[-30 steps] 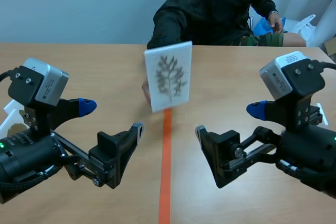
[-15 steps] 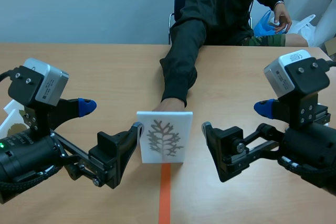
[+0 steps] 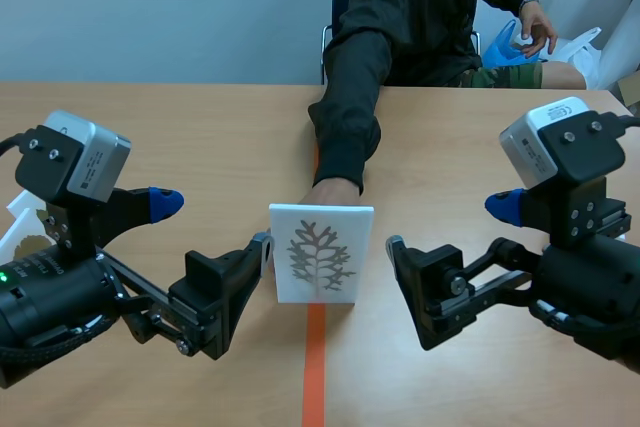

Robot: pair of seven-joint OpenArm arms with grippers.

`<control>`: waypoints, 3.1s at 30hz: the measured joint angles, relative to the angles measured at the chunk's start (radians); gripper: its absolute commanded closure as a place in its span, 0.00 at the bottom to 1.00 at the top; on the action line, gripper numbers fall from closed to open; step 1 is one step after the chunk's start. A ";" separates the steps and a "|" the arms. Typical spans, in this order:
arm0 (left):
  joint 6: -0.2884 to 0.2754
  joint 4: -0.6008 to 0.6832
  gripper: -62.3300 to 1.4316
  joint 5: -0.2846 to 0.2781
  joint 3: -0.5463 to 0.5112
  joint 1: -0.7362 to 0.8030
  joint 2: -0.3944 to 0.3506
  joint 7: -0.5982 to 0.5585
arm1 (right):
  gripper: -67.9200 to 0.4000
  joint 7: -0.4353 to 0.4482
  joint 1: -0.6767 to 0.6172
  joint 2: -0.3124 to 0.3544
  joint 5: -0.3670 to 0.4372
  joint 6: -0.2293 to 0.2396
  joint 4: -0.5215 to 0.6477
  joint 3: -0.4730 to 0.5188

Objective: Sort the leaf by its shape. The table is split by an orange tape line. A compound leaf with several leaflets goes to the left side, a simple leaf with one blade goes to the right side. Return to the home posture when a red brick is placed on the table.

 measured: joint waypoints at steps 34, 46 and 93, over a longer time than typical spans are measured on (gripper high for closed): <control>0.000 0.000 0.00 0.000 0.000 0.000 0.000 0.000 | 0.00 0.317 0.400 -0.006 -0.267 0.123 -0.570 -0.319; 0.000 0.000 0.00 0.001 0.000 0.000 0.000 0.000 | 0.09 0.446 0.502 -0.101 -0.386 0.105 -0.784 -0.422; 0.000 0.000 0.00 0.001 0.000 0.000 0.000 0.000 | 0.97 0.464 0.478 -0.108 -0.381 0.105 -0.697 -0.357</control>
